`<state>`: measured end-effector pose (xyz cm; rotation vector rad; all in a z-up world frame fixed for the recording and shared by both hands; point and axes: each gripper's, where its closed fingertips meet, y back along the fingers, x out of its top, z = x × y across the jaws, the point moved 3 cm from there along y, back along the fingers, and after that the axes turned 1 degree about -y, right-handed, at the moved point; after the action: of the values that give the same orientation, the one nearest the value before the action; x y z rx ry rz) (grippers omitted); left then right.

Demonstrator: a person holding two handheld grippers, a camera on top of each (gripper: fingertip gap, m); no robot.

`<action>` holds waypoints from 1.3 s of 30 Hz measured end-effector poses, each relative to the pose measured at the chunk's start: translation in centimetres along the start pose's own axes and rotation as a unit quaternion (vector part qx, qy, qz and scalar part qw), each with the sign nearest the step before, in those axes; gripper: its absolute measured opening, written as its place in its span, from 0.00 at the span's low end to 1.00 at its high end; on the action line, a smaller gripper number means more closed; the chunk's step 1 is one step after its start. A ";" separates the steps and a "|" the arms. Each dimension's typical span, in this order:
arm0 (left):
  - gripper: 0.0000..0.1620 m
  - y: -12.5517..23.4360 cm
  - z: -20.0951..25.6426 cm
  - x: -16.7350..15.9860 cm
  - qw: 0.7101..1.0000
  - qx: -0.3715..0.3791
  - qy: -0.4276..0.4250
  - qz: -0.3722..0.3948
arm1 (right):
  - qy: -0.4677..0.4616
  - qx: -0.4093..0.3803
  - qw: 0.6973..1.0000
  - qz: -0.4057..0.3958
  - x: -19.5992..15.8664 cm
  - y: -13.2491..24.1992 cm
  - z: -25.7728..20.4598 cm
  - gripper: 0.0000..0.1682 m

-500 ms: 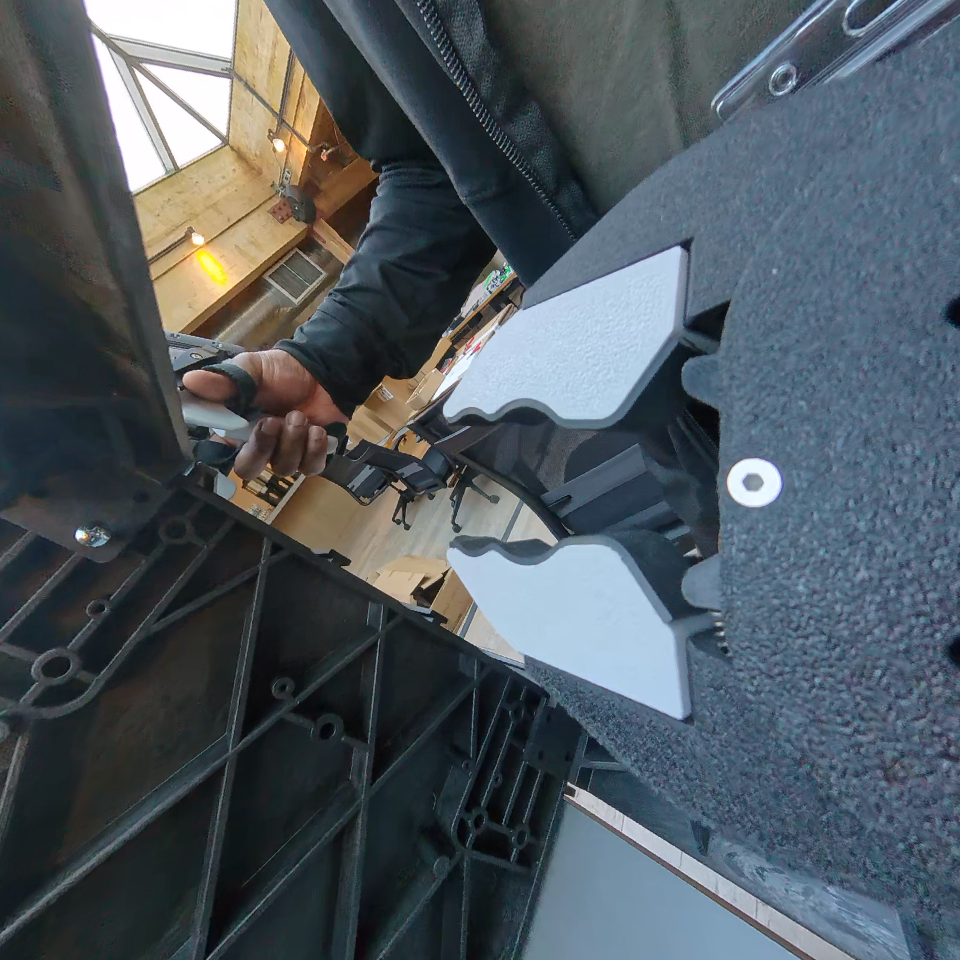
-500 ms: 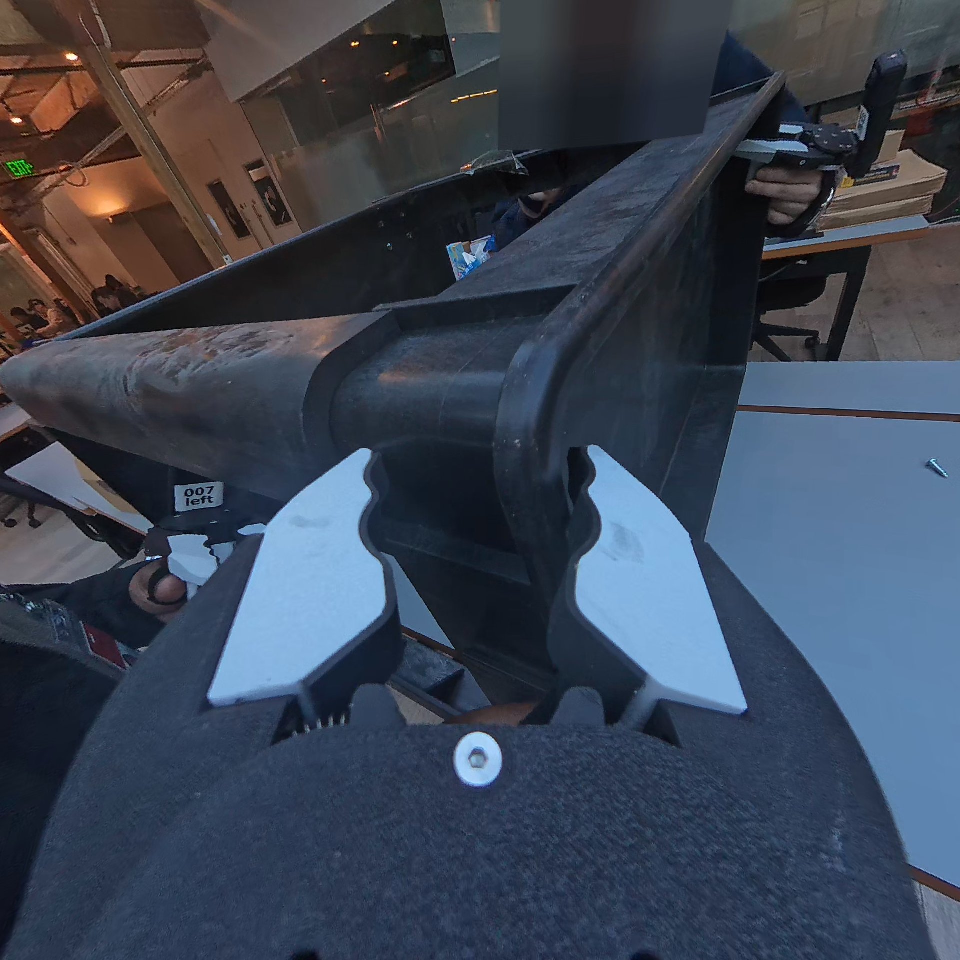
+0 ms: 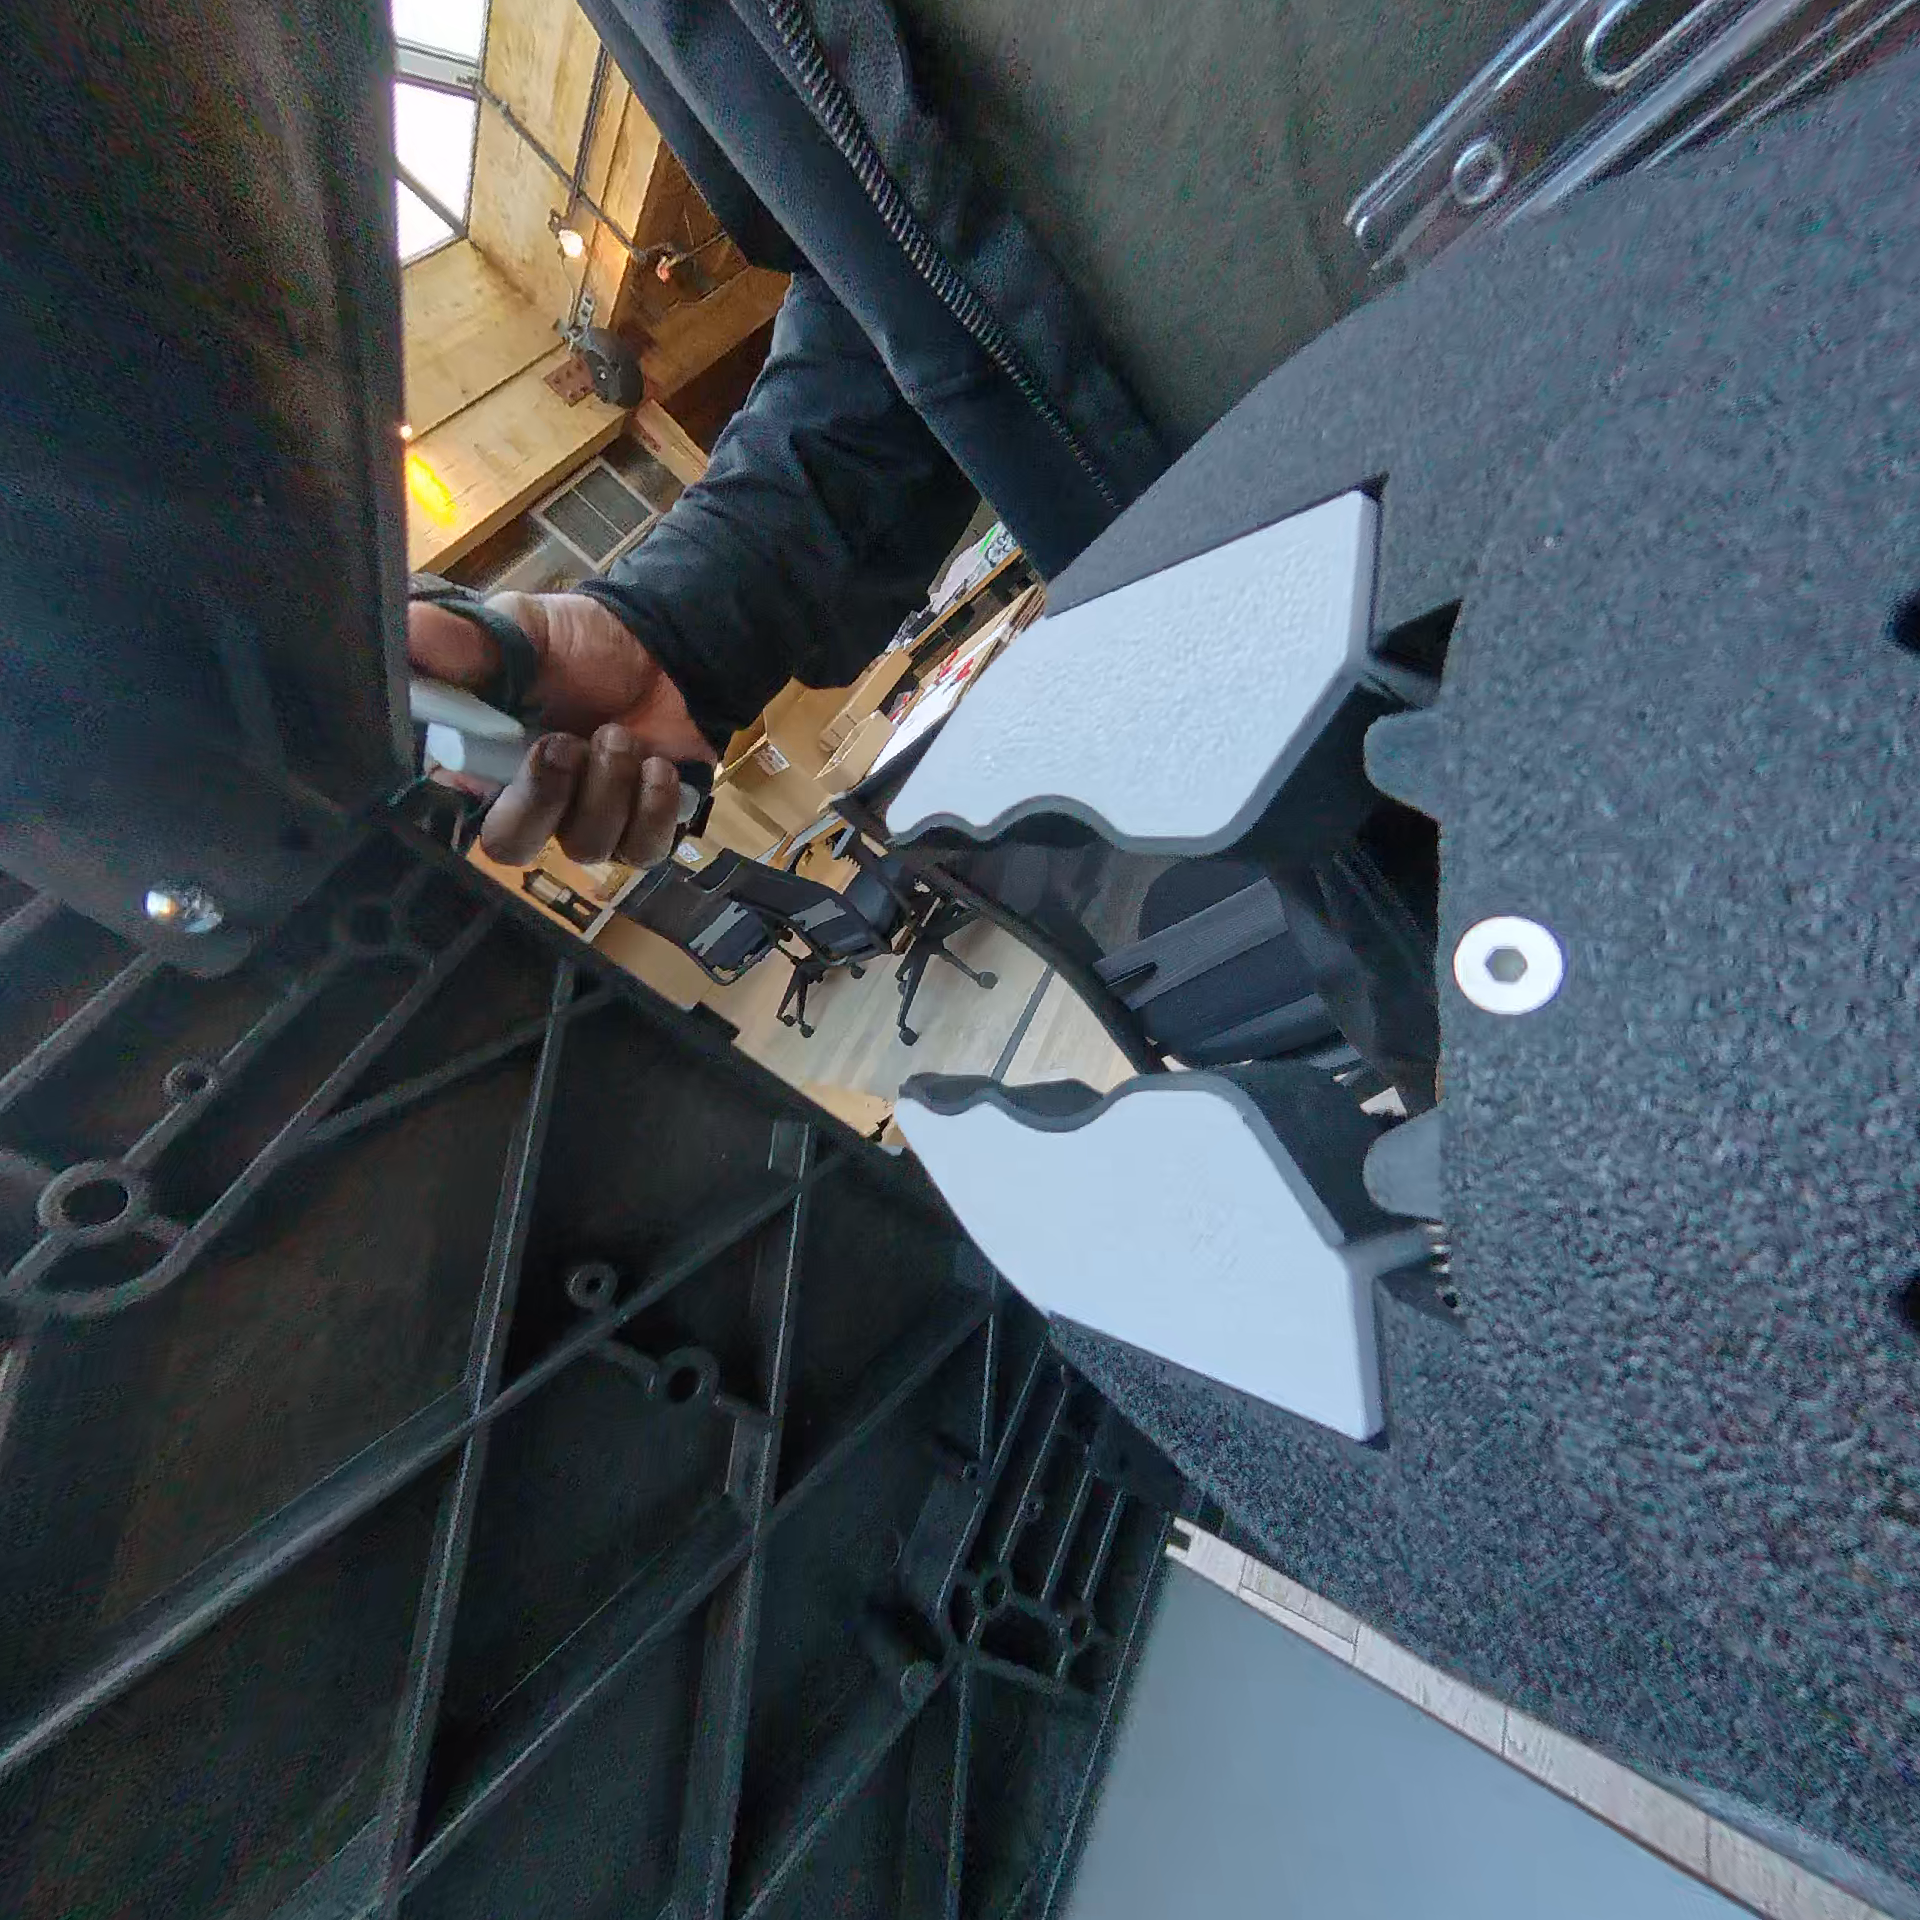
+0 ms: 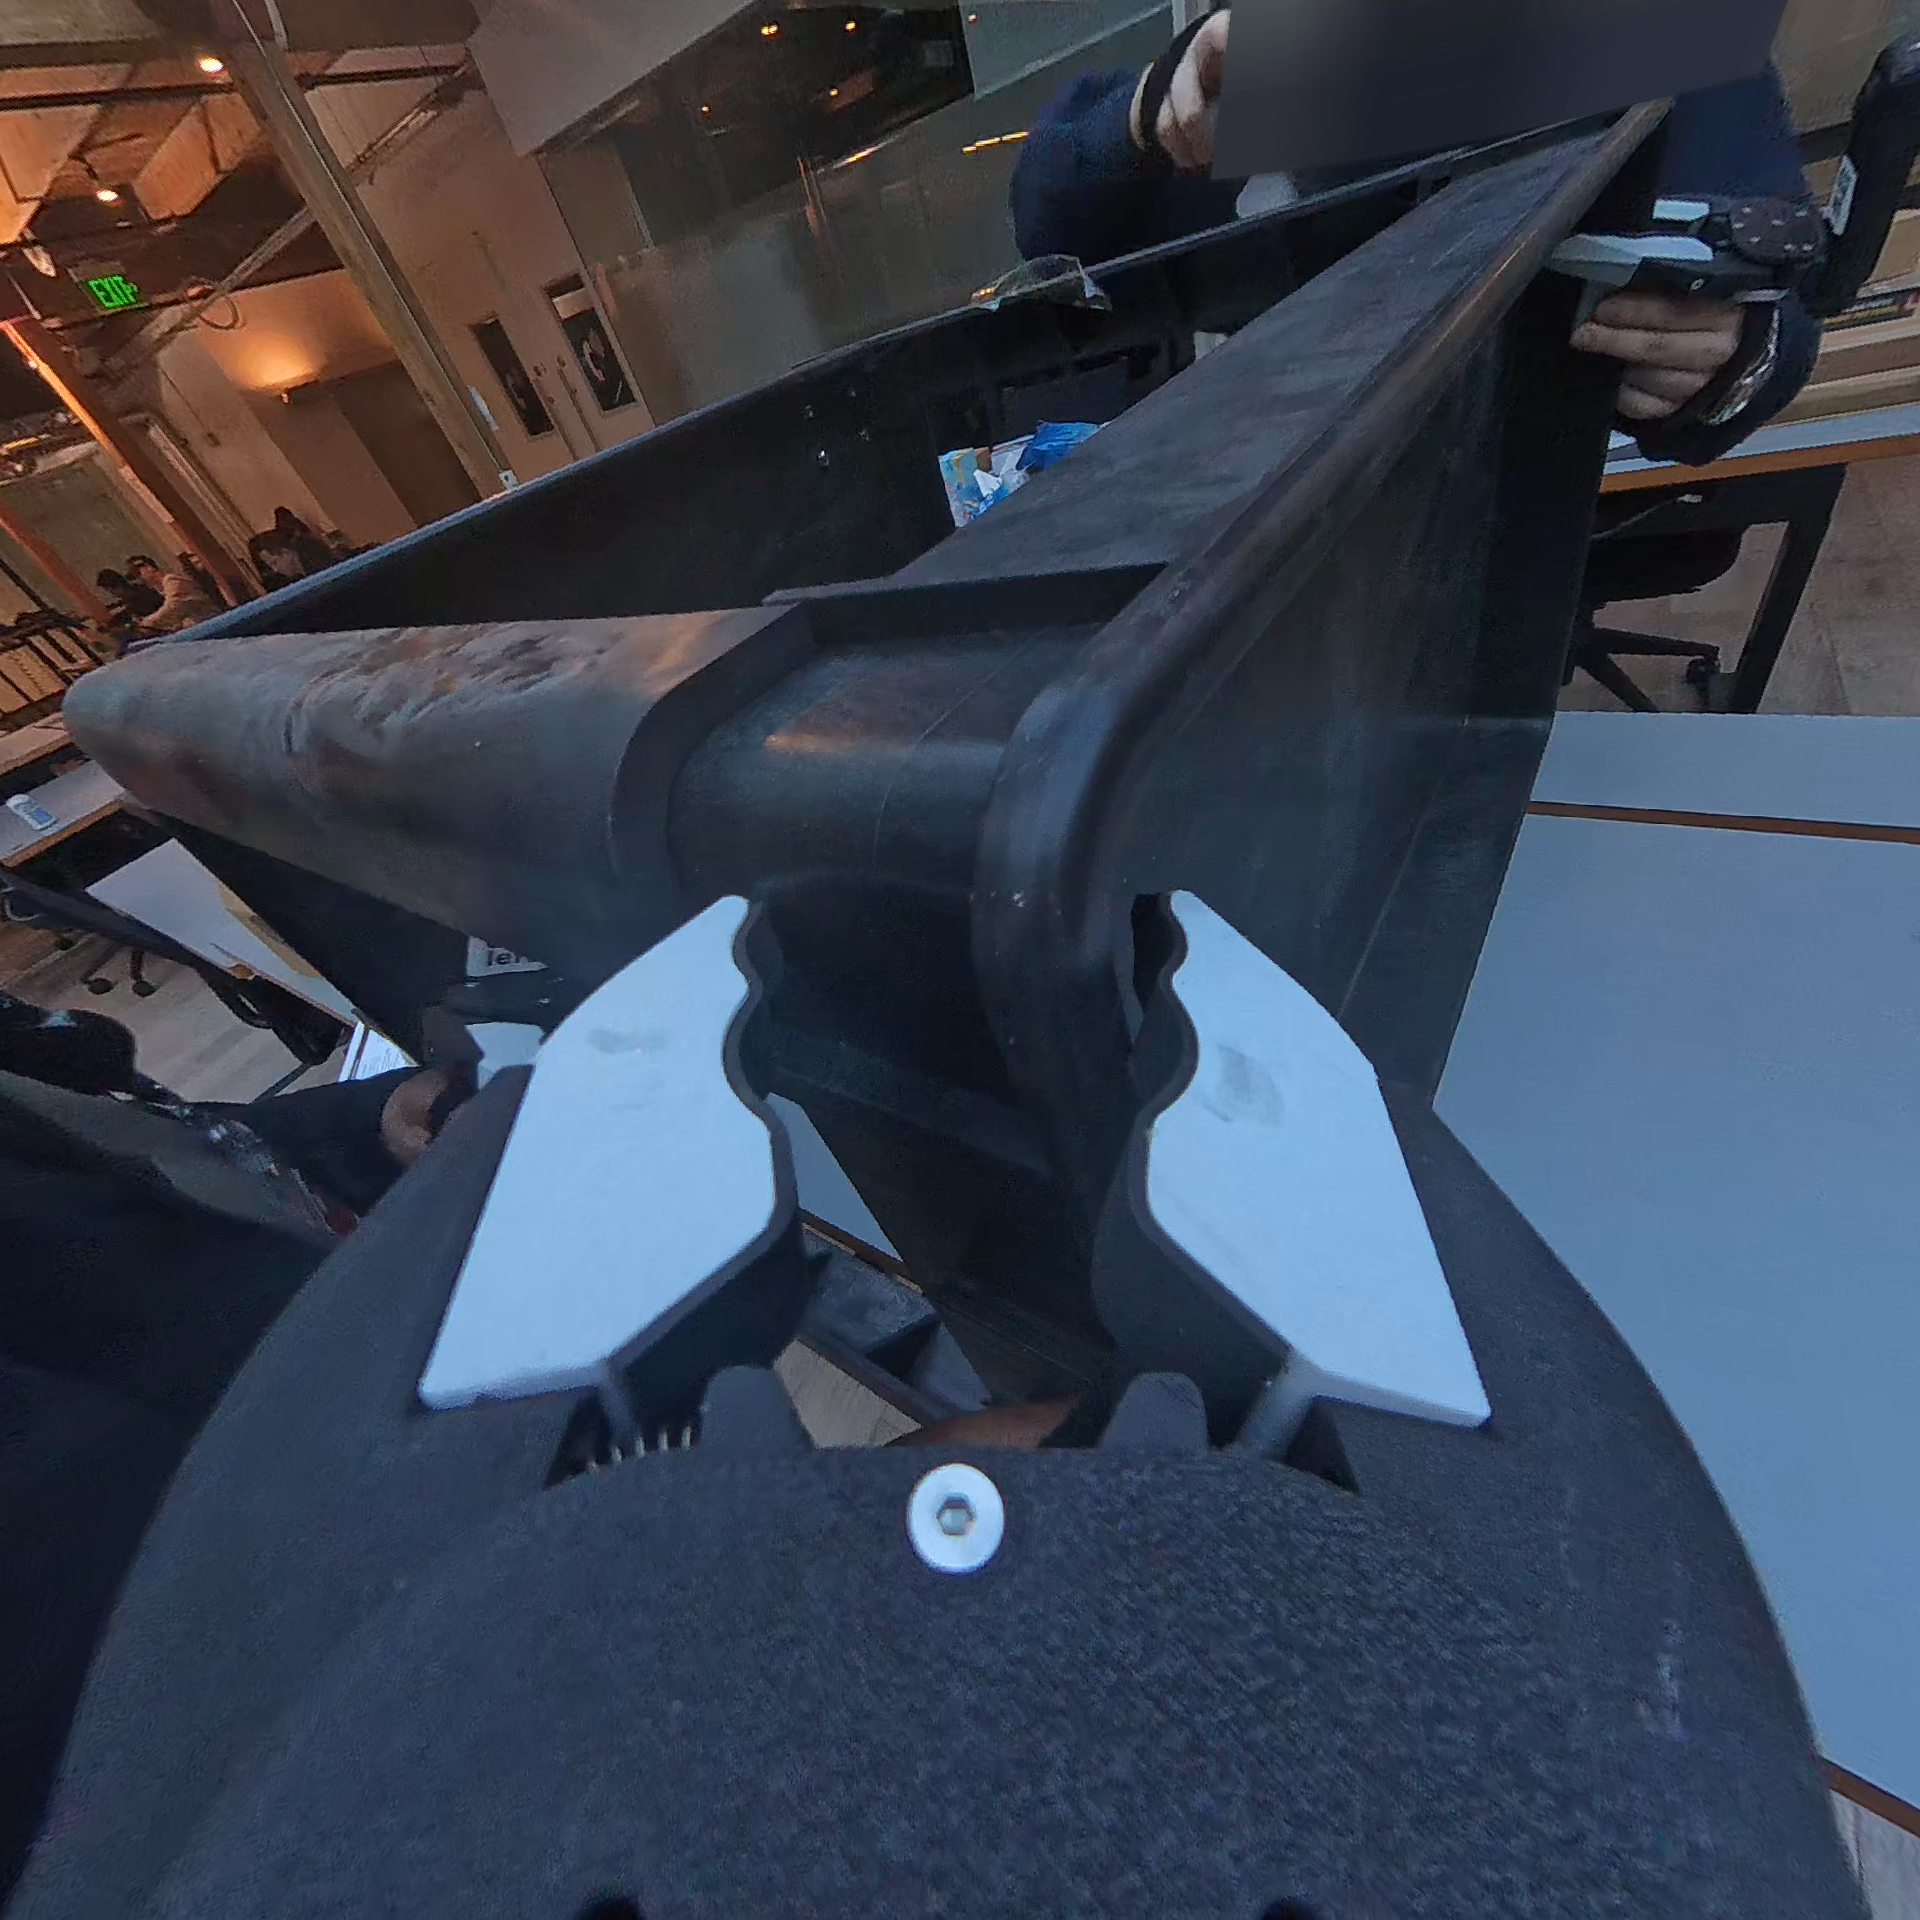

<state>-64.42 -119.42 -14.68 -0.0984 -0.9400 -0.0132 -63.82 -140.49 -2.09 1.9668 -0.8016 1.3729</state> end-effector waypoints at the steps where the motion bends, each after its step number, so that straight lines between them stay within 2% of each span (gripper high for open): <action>1: 0.26 -0.3 -0.3 0.0 1.000 0.002 -0.001 0.000 | -0.001 0.004 1.000 0.001 0.0 0.0 0.0 0.42; 19: 0.26 -7.2 -6.0 -0.3 0.999 0.028 0.033 -0.030 | 0.023 0.112 0.993 -0.031 -0.4 -1.8 0.3 0.41; 26: 0.26 -8.3 -7.1 -0.4 0.998 0.044 0.033 -0.036 | 0.020 0.166 0.985 -0.042 -0.6 -2.4 0.2 0.40; 32: 0.26 -8.2 -7.4 0.1 0.998 0.037 0.031 -0.036 | 0.017 0.166 0.985 -0.043 -0.6 -2.4 0.2 0.41; 39: 0.26 -8.0 -7.0 0.2 0.998 0.008 0.031 -0.052 | 0.016 0.128 0.991 -0.034 -1.5 -2.2 0.7 0.44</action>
<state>-59.12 -127.99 -17.96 -0.0344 -0.8822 -0.1044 -62.18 -139.45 -3.99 2.1385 -0.5603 1.5245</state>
